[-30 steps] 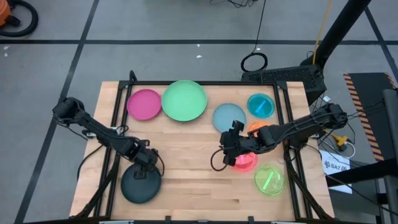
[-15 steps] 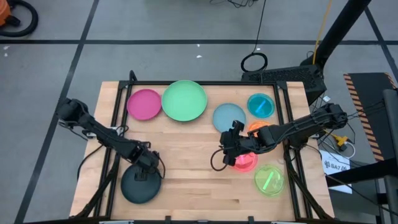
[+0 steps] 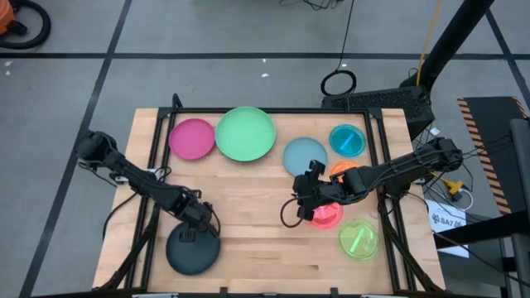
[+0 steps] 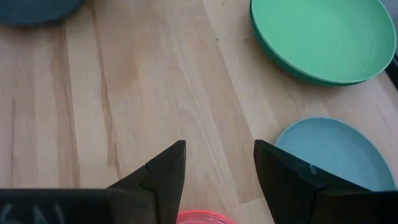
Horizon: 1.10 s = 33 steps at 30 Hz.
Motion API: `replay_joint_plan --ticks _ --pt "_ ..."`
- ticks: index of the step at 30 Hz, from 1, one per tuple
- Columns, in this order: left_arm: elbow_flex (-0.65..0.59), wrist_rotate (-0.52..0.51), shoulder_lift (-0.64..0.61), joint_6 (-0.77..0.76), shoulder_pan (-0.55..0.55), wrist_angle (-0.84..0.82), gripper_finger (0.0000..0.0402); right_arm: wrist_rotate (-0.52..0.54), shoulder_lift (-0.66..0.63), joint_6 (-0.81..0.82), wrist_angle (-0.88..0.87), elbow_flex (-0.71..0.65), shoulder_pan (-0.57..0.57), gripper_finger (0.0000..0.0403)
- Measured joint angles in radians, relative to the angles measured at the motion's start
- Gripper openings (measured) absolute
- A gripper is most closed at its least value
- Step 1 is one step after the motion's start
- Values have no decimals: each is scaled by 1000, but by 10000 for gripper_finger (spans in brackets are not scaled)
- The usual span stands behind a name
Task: Stack plastic plates
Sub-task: Stack the black plate on the light green plate
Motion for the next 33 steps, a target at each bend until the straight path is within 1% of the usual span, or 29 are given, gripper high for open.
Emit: replay_joint_plan --ticks 5,7,11,19,26,33 --pt "49 5 -6 54 19 -14 14 3 0 -32 0 0 0 183" --pt "79 -5 -15 80 32 -15 12 32 0 -49 0 0 0 183" --pt "135 -30 -32 138 68 -71 12 92 0 -88 0 0 0 183" --pt "206 -40 -40 267 169 -153 11 185 0 -178 8 0 -2 183" --pt "262 -31 -41 418 275 -175 11 187 -12 -242 -13 0 -3 183" --pt "404 -27 -41 558 424 -251 11 187 -86 -311 -23 -1 -29 183"
